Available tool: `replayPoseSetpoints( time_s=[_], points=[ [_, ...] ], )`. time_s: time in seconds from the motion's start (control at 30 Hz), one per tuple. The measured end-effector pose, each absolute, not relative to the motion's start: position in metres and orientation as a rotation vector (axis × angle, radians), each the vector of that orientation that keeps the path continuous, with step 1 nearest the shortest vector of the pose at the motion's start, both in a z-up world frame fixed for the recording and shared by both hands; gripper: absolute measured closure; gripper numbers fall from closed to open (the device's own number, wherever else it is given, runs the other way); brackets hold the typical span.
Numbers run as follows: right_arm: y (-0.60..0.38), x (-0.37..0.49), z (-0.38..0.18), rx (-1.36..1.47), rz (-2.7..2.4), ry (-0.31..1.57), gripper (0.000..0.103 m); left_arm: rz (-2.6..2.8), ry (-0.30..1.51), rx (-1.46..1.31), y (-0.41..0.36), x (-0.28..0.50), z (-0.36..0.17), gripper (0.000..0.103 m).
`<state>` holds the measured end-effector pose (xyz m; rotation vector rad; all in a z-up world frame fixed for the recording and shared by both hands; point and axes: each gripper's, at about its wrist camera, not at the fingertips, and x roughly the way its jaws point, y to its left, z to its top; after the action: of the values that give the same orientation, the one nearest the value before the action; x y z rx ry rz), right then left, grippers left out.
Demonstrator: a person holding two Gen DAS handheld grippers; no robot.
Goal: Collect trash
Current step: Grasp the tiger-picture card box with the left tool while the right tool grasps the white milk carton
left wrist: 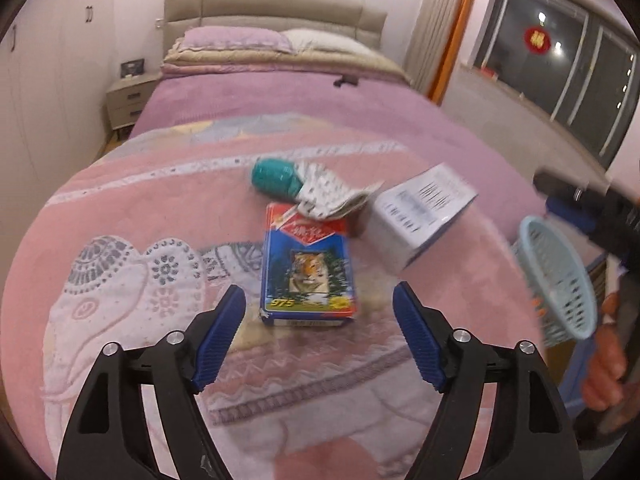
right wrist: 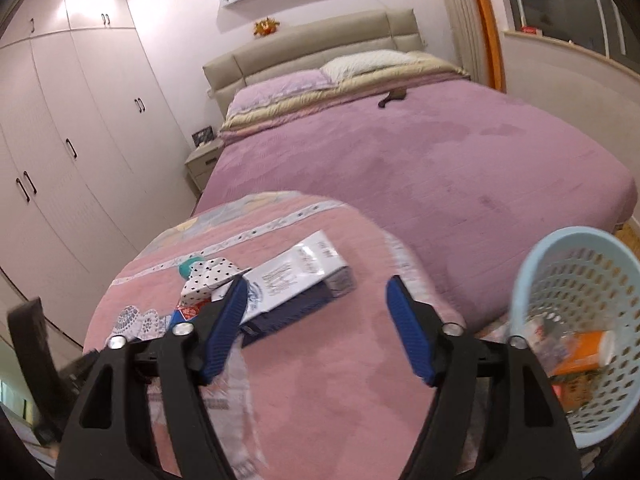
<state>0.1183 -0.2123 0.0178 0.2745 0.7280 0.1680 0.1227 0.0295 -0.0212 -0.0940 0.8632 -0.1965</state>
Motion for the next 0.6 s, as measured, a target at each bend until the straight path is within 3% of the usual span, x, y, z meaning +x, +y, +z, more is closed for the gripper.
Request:
replayPoseSetpoints(
  time_s=[0.23,0.4,0.6],
  points=[
    [-0.190,0.158,-0.003,0.394,0.135,0.831,0.016,-0.141,0.895,-0.045,0.025,0.141,-0.044,0.027],
    [-0.184,0.185,-0.024,0.496,0.095,0.902,0.016,-0.126,0.880,-0.009,0.023,0.140,-0.046,0.044],
    [-0.169,0.201,-0.034,0.561,0.029,0.940,0.016,-0.112,0.878,-0.025,0.028,0.128,-0.045,0.045]
  ],
)
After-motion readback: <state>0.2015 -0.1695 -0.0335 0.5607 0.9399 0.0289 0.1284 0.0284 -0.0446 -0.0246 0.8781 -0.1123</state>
